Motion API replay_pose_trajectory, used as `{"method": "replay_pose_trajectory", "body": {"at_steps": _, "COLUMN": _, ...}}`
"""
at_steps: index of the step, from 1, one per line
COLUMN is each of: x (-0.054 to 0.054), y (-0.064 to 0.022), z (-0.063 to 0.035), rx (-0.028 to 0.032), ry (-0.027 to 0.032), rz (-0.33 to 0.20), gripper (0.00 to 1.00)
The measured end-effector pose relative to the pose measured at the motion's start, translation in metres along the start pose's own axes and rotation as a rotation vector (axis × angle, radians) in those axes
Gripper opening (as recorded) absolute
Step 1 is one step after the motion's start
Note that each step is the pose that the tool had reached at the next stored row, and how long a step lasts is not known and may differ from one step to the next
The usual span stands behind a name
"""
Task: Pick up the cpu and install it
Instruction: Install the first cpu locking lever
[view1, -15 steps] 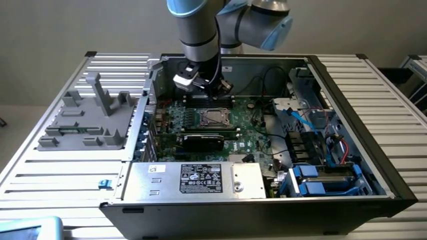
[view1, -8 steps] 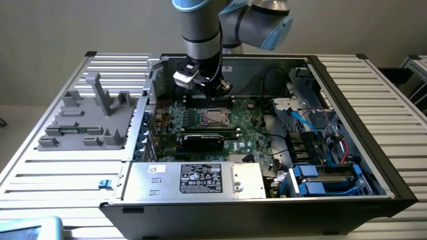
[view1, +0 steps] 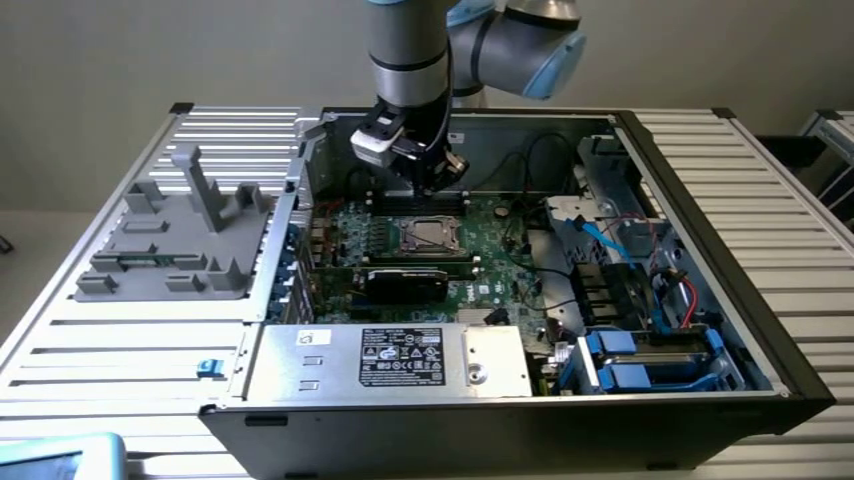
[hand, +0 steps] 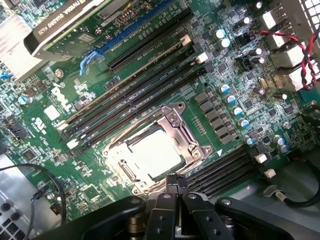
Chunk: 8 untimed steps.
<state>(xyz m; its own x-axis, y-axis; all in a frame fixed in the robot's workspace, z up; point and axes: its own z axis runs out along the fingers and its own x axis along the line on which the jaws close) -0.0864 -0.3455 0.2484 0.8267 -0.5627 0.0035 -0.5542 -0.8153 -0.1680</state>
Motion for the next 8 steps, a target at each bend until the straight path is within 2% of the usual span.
{"method": "replay_pose_trajectory", "body": {"at_steps": 6, "x": 0.0038, "y": -0.0041, "z": -0.0092, "rx": -0.0236, "ry": -0.0112, "rz": -0.003, "gripper": 0.11}}
{"method": "replay_pose_trajectory", "body": {"at_steps": 8, "x": 0.0039, "y": -0.0046, "z": -0.0111, "rx": -0.0333, "ry": -0.0142, "rz": -0.007, "gripper": 0.11}}
